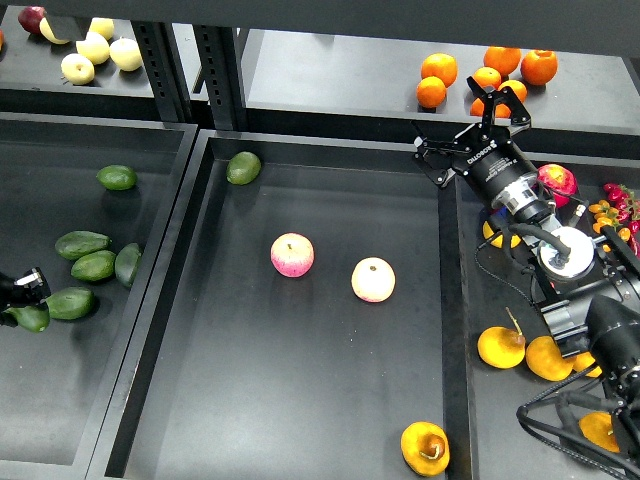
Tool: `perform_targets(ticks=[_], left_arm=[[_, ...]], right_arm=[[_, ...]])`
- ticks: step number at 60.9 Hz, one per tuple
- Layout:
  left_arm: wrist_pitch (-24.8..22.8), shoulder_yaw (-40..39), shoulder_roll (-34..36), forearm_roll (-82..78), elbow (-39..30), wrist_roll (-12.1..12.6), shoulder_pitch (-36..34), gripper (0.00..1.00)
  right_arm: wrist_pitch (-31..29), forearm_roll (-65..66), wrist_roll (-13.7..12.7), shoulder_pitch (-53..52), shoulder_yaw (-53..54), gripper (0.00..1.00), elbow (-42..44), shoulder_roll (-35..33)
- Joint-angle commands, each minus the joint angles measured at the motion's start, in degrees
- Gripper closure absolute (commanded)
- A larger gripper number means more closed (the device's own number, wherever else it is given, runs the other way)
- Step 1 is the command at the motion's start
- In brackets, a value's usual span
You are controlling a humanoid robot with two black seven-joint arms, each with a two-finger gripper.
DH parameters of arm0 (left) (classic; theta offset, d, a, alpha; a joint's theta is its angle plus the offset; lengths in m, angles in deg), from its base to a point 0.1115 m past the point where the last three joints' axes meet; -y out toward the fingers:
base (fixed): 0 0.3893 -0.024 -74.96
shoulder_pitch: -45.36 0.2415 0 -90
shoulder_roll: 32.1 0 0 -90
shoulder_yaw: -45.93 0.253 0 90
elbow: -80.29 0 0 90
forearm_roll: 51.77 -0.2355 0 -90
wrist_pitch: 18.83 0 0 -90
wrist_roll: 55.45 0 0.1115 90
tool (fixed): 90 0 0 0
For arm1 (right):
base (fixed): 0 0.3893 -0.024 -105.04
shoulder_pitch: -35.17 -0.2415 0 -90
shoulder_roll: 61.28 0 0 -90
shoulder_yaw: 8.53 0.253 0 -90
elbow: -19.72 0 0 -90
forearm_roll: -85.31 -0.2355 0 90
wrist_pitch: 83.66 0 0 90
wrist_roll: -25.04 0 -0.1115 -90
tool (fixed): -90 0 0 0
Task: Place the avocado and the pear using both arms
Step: 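Carry the avocado into the avocado bin and open the left gripper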
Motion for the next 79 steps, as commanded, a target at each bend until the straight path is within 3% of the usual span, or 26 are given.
perform_targets(ticks=[1,60,79], left_arm=[[0.0,-0.1,-0.5,0.1,0.9,0.0,0.7,0.51],[0.0,-3.1,-4.0,-0.1,3.4,0.0,5.6,0.46],[0.0,-3.3,-4.8,0.1,4.0,0.0,5.6,0.40]], right_arm=[[0.0,0.0,0.0,0.0,0.0,0.00,0.0,0.0],[0.0,0.0,0.0,0.0,-0.1,0.00,0.0,0.0],[0.0,0.0,0.0,0.0,-0.1,0.00,0.0,0.0]])
